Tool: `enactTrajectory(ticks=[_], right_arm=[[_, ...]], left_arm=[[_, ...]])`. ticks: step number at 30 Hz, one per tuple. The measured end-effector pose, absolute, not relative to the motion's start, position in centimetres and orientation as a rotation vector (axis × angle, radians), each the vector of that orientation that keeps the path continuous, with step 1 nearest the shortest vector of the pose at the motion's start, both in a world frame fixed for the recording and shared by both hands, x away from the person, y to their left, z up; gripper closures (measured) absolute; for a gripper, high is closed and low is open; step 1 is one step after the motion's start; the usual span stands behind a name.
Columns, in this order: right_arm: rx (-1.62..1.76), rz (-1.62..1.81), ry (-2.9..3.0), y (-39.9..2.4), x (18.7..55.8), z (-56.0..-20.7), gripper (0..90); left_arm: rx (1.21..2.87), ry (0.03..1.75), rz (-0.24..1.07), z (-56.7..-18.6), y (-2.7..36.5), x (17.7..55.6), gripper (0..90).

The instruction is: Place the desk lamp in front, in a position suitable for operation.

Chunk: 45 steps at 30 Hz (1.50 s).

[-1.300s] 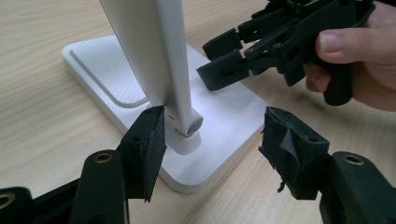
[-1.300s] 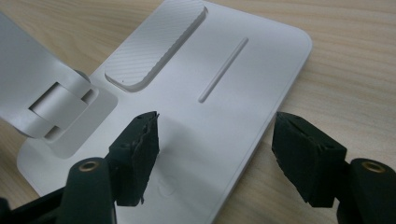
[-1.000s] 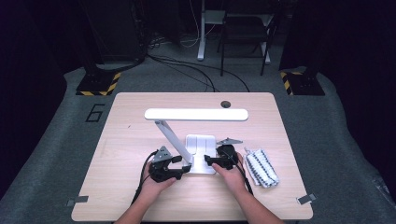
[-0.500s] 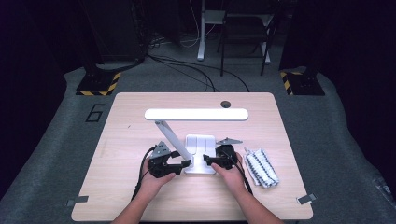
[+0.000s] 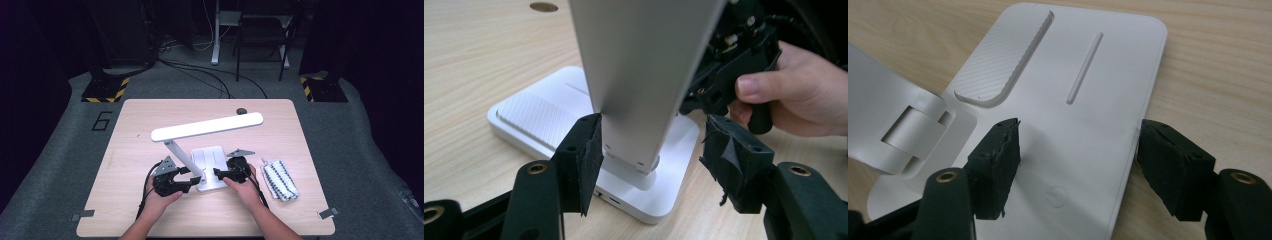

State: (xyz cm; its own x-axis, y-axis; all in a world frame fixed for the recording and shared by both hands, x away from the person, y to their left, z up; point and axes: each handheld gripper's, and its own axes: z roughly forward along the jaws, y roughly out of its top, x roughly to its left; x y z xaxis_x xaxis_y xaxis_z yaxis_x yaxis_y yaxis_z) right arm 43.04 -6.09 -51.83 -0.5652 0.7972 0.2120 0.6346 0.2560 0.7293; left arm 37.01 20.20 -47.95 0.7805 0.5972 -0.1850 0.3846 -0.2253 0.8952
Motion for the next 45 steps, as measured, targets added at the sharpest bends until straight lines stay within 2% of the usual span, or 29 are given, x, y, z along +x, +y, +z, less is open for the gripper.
enactTrajectory(ticks=[13, 29, 33, 45], right_arm=[[1.324, 1.209, 2.329, -5.9, 42.8, -51.9, 33.2], [1.290, 1.222, 2.356, -5.4, 42.6, -51.9, 34.6], [1.291, 1.216, 2.333, -6.1, 42.5, -51.4, 33.9], [1.297, 1.217, 2.341, -7.3, 41.8, -50.9, 34.0]], left_arm=[[1.803, 0.714, 0.258, -46.1, 21.6, 36.8, 45.0], [1.807, 0.690, 0.285, -44.9, 21.4, 36.0, 46.5], [1.800, 0.697, 0.290, -44.7, 21.5, 35.3, 49.5], [1.809, 0.681, 0.307, -43.9, 21.2, 35.2, 49.3]])
